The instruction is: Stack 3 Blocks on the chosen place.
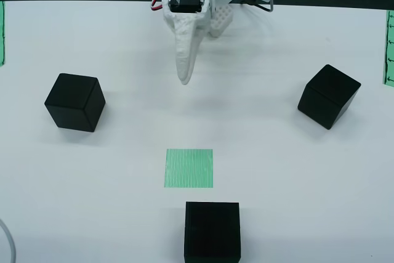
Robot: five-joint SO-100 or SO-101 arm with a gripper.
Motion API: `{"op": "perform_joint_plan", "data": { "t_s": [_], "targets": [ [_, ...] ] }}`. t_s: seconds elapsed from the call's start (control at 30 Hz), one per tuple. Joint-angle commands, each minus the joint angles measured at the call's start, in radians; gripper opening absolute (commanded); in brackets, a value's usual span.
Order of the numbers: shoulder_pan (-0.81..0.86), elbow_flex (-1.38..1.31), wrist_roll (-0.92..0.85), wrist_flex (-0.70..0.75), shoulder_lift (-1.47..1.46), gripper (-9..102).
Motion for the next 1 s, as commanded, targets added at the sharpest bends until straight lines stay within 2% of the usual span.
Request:
{"op": "perform_joint_plan", "data": {
  "t_s": [0.0,0.73,0.8,0.97],
  "targets": [
    [-0.005,0.043,-0.005,0.002,0.015,0],
    [-0.080,0.043,-0.006,0.005,0.015,0],
    [-0.110,0.026,-0.009,0.015,-0.015,5],
    [-0.215,-0.069,-0.009,-0.043,-0.183,6]
  ]
}}
